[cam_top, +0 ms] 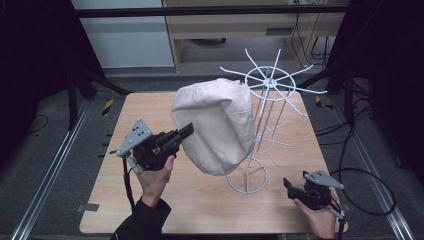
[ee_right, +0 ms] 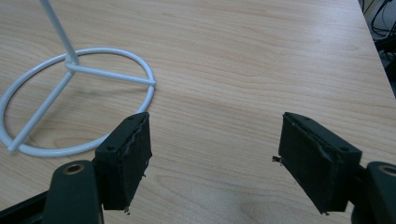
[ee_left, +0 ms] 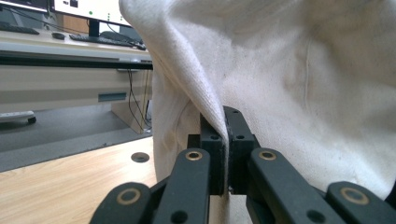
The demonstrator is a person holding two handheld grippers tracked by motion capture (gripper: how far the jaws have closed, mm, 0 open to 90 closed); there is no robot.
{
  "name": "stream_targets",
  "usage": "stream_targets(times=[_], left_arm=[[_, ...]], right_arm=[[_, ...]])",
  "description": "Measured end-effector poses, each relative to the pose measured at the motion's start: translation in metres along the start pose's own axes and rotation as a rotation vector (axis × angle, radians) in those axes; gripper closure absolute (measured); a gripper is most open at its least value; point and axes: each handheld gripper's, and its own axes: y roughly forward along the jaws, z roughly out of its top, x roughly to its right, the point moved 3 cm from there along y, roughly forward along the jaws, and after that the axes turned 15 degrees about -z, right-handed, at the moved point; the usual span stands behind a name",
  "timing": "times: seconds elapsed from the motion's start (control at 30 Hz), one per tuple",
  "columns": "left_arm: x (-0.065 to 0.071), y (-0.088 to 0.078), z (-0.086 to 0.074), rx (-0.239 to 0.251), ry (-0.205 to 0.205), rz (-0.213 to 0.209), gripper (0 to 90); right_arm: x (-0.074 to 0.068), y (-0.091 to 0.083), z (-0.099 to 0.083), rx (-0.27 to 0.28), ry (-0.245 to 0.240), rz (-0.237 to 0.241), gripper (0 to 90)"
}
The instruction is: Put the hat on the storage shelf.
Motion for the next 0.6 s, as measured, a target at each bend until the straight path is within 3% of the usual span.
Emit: stream_targets(times=[0.23,0.6], left_arm=[[0.001,0.002,-0.005,-0.021,0.004,-0.001,87.6],[0.001,0.007,-0.016,-0.094,0.017,0.011,82.2]], right_arm=[[-0.001,0.0,0.0,-0.003,0.002,0.0,25.6],[-0.001,0.0,0.0,-0.004,0.004,0.0,25.5]])
